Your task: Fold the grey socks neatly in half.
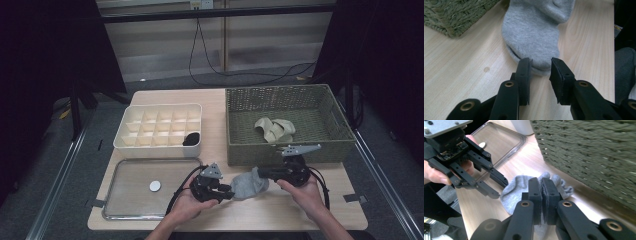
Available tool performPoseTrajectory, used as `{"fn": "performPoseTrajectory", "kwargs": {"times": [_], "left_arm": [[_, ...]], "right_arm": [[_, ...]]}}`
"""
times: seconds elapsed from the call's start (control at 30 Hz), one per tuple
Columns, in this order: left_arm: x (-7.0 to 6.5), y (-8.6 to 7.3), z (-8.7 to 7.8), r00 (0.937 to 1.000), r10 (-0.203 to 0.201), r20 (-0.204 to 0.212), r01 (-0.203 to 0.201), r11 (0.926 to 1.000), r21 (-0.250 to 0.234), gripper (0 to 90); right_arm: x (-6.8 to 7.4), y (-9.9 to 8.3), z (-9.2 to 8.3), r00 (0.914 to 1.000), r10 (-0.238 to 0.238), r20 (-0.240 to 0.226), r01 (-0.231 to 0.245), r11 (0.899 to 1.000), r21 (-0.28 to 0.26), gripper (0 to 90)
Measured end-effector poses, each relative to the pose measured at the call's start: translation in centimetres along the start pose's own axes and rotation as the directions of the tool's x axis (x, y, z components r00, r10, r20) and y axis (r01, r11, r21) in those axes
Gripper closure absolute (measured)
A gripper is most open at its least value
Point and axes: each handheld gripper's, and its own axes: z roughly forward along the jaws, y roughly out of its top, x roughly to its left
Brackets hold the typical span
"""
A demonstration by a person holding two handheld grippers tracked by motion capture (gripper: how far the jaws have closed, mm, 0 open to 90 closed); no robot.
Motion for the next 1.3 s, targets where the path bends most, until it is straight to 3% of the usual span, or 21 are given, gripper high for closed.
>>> {"fn": "performPoseTrajectory", "kwargs": {"times": [0.07,0.1,0.13,0.37,0.47,0.67,0.87,1.07,1.3], "left_arm": [[0.1,0.0,0.0,1.0000,-0.004,-0.006,0.004,0.9999,0.012,68.9],[0.2,-0.1,0.2,0.9999,-0.013,-0.006,0.013,0.9998,-0.013,68.8],[0.3,0.0,0.1,0.9998,-0.013,-0.011,0.013,0.9999,0.007,68.8],[0.7,0.3,0.2,0.9994,-0.035,-0.003,0.035,0.9988,-0.034,67.5],[0.8,0.4,0.3,0.9996,-0.029,-0.007,0.029,0.9996,-0.007,67.7],[1.0,0.3,0.4,0.9987,-0.050,-0.003,0.050,0.9984,-0.027,67.2],[1.0,0.3,0.8,0.9995,-0.031,-0.002,0.031,0.9995,0.010,67.1],[1.0,0.4,0.8,0.9996,-0.028,0.001,0.028,0.9996,0.004,67.1],[0.8,0.3,0.7,0.9999,-0.015,-0.002,0.015,0.9997,0.020,64.1]], "right_arm": [[0.2,0.1,0.3,1.0000,0.001,-0.009,-0.001,1.000,0.005,86.8],[0.4,0.2,0.5,0.9999,-0.001,-0.012,0.001,1.000,0.009,86.8],[0.5,0.3,0.7,0.9999,-0.006,-0.016,0.006,1.000,0.011,86.7],[1.0,0.2,2.9,0.9990,-0.018,-0.041,0.020,0.998,0.056,86.6],[1.2,0.3,3.1,0.9988,-0.017,-0.046,0.020,0.998,0.060,86.6],[1.6,0.6,4.4,0.9970,-0.020,-0.075,0.027,0.995,0.091,86.2],[1.9,0.8,5.7,0.9969,-0.023,-0.075,0.031,0.994,0.106,86.1],[2.0,0.5,6.2,0.9972,-0.033,-0.067,0.040,0.993,0.107,85.9],[2.3,0.3,6.2,0.9961,-0.034,-0.081,0.042,0.994,0.097,77.9]]}}
